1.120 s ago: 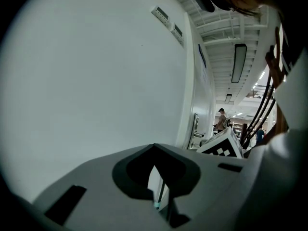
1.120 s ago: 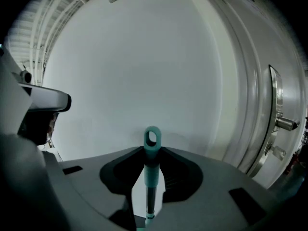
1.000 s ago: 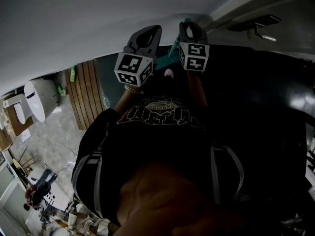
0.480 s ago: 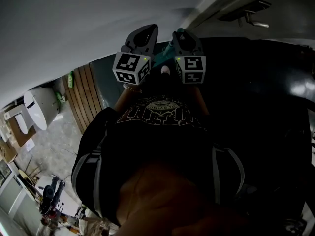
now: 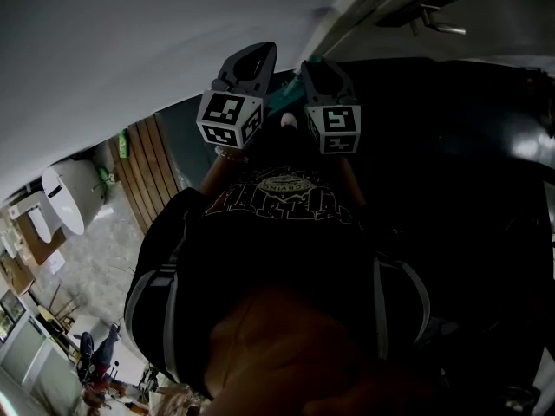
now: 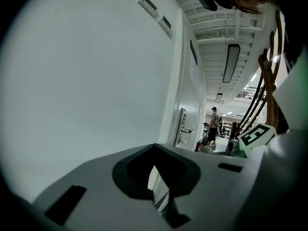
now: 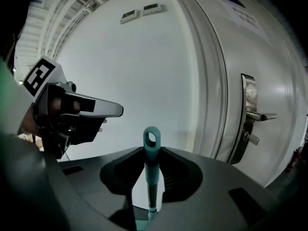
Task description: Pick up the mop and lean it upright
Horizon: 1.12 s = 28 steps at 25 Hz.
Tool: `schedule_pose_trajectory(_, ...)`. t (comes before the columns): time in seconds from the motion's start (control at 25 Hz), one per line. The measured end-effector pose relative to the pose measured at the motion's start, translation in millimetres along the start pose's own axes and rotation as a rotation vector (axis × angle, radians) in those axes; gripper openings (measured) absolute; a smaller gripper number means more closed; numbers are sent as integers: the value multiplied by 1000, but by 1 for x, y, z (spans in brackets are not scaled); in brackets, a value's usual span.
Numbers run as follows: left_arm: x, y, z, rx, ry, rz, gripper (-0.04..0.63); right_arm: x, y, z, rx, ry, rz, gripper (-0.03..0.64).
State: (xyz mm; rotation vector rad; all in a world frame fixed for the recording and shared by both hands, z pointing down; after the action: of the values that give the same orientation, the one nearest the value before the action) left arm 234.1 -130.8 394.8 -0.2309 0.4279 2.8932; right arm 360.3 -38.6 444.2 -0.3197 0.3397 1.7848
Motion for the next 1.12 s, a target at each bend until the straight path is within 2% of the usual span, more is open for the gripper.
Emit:
schedule_pose_trajectory(0.16, 4, -1, -1, -5, -8, -12, 38, 12, -6, -2, -25, -6, 21, 110)
schedule_pose_trajectory(0.44, 13, -5, -6, -4, -29, -16, 38, 46, -21, -49, -66, -106, 31, 109)
schedule_pose_trajectory(0.64, 12, -11, -6, -9, -45, -13, 38, 62, -24, -70, -60, -158, 6, 107)
schedule_pose_trajectory(0.92, 15, -14, -9, 26, -79, 10, 38, 64, -21, -73, -43, -158, -11, 107)
schedule_pose_trajectory(1.12, 13, -15, -10, 6, -93, -24, 38, 63, -27, -76, -35, -156, -27, 107)
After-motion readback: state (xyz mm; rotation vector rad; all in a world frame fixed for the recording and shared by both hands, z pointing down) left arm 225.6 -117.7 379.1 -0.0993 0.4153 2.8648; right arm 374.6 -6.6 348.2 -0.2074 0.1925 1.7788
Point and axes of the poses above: the fingertips, and each gripper's own axes: x backward along the fingers, y to its left, z out of its underside, the point moved 8 cm from there along x, backward along the fingers, and after that the axes turned 12 degrees about z, right-handed, at the moved point
